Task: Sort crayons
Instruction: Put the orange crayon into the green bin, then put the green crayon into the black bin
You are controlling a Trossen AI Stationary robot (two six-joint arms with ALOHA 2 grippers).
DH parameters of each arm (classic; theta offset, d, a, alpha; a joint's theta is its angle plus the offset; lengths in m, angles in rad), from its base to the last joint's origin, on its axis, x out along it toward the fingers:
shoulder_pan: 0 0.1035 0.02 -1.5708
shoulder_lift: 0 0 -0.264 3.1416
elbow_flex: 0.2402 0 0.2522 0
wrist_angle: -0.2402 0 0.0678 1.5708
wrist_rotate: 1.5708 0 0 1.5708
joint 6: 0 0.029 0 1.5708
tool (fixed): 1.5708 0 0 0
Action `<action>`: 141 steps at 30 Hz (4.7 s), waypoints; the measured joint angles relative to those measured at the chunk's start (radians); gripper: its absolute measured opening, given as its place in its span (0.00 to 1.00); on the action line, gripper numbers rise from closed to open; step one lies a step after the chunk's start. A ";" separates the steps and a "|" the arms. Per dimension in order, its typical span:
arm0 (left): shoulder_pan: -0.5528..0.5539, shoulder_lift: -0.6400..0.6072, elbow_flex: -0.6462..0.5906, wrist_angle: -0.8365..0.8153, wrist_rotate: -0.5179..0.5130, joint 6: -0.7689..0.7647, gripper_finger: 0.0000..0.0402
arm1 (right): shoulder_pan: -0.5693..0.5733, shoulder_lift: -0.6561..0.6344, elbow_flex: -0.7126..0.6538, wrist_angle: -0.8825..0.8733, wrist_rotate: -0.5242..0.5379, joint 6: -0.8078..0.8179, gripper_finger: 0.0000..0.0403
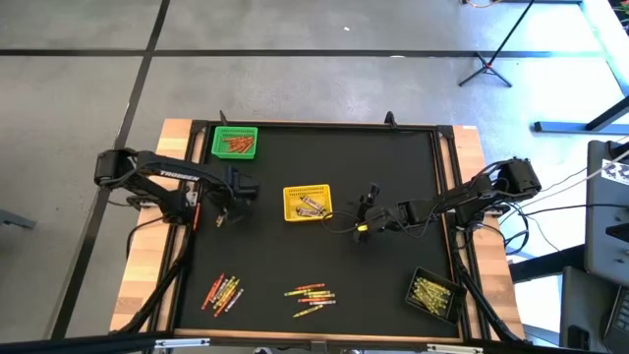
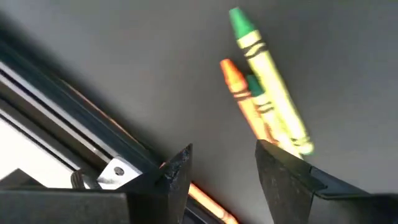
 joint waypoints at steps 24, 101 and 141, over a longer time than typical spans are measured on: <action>0.018 0.000 -0.039 0.124 0.150 0.049 0.40 | 0.000 0.000 0.000 0.007 0.001 0.000 0.31; 0.502 -0.214 -0.078 0.972 -0.441 0.718 0.03 | 0.000 0.099 0.000 0.210 -0.018 0.082 0.50; 0.586 -0.311 -0.129 1.023 0.058 0.638 0.21 | 0.000 0.098 0.000 0.268 -0.027 0.105 0.50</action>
